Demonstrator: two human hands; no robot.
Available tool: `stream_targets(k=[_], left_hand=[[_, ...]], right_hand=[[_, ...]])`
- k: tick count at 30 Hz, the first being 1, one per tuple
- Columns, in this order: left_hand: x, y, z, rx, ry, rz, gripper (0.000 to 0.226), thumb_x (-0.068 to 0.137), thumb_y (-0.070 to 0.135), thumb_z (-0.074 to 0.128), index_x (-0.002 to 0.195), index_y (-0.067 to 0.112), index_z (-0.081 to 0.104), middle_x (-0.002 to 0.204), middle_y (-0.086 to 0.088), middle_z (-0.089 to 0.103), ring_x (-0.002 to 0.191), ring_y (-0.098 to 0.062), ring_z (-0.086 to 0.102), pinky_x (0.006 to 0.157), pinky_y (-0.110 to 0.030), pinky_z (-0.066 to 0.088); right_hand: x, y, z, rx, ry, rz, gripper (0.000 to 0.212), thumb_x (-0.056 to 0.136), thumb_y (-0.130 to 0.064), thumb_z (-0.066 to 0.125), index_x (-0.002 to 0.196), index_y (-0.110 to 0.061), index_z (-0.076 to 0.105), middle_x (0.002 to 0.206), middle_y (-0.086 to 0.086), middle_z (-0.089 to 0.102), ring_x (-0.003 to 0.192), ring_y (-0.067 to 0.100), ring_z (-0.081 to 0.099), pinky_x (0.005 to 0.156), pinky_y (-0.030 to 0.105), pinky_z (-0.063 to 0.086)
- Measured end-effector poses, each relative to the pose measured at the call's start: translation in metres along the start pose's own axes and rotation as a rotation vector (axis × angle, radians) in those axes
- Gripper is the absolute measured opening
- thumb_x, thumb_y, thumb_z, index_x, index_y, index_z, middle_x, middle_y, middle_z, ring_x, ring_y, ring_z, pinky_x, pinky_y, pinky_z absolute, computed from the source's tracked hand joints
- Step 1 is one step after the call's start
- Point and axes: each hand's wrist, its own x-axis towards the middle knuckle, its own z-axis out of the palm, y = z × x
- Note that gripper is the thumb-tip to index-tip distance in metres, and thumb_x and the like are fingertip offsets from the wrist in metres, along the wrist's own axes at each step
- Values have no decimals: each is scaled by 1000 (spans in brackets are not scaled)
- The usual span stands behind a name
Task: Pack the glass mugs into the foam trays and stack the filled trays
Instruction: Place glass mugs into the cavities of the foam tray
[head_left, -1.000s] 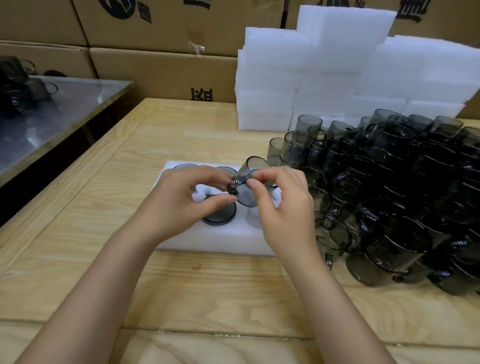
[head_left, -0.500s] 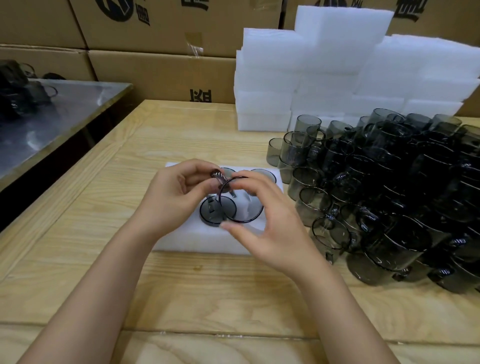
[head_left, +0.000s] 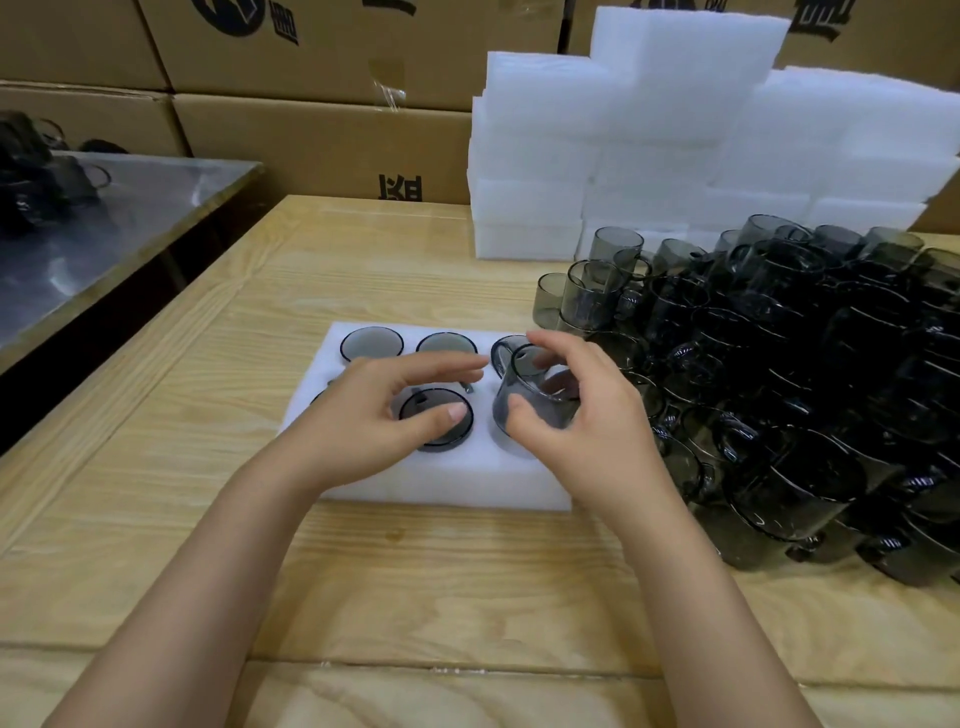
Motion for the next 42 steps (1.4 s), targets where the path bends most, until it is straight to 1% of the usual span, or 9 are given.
stream_targets(k=[8,14,19,23,26,29,34,38,42], left_hand=[[0,-2,-1,-19,-81,-9,52,78,30,67,129,37,56,127,25,59,125,5,48,109,-35,38],[-1,1,-1,-28,-103,27,52,80,29,66,126,48,51,128,30,57,126,5,47,107,-29,40],[-1,3,-1,58,-102,42,46,80,28,64,123,42,58,123,24,62,120,-4,54,102,-41,43],[-1,6,2,116,-97,59,48,80,31,64,124,46,54,123,24,62,117,-6,55,100,-37,43],[-1,7,4,197,-81,100,49,80,34,63,124,51,49,120,27,61,113,0,53,96,-22,39],[0,6,7,275,-62,145,50,80,33,62,126,47,49,112,13,67,104,-7,56,91,-21,40],[0,4,9,350,-34,210,49,80,28,61,129,29,57,113,11,68,107,2,54,94,-19,40],[0,1,9,365,-28,209,61,79,32,62,136,38,44,122,13,64,111,2,50,93,-12,36],[2,-9,7,316,-12,95,86,73,46,63,148,27,27,142,16,43,133,-2,37,108,-34,37]], right_hand=[[-2,-2,-1,-136,-102,-55,48,77,-34,67,122,-27,54,102,-17,50,92,-1,47,82,11,37],[-3,-2,1,-315,-167,-115,50,79,-32,67,125,-24,51,106,-15,46,105,8,42,92,23,33],[-1,0,-7,-222,-173,-67,52,76,-37,72,124,-26,54,104,-17,54,95,-6,44,81,1,30],[0,4,-10,-272,-244,-34,60,77,-48,67,130,-31,47,117,-19,50,112,-3,37,85,1,23],[0,6,-12,-326,-305,-27,62,81,-51,61,135,-30,38,133,-15,42,127,2,26,94,10,19],[-2,9,-11,-391,-352,1,64,83,-58,53,138,-35,29,146,-15,30,141,6,6,112,25,14],[-7,3,-9,-327,-396,81,94,60,-86,23,139,-37,25,156,-10,12,141,3,-14,116,33,7],[11,-12,0,-201,-132,11,80,78,-71,17,134,-21,43,152,-3,27,143,7,4,115,26,7],[46,-20,19,-400,-195,-4,59,97,-53,21,144,-18,30,157,4,17,145,19,-3,116,38,-2]])
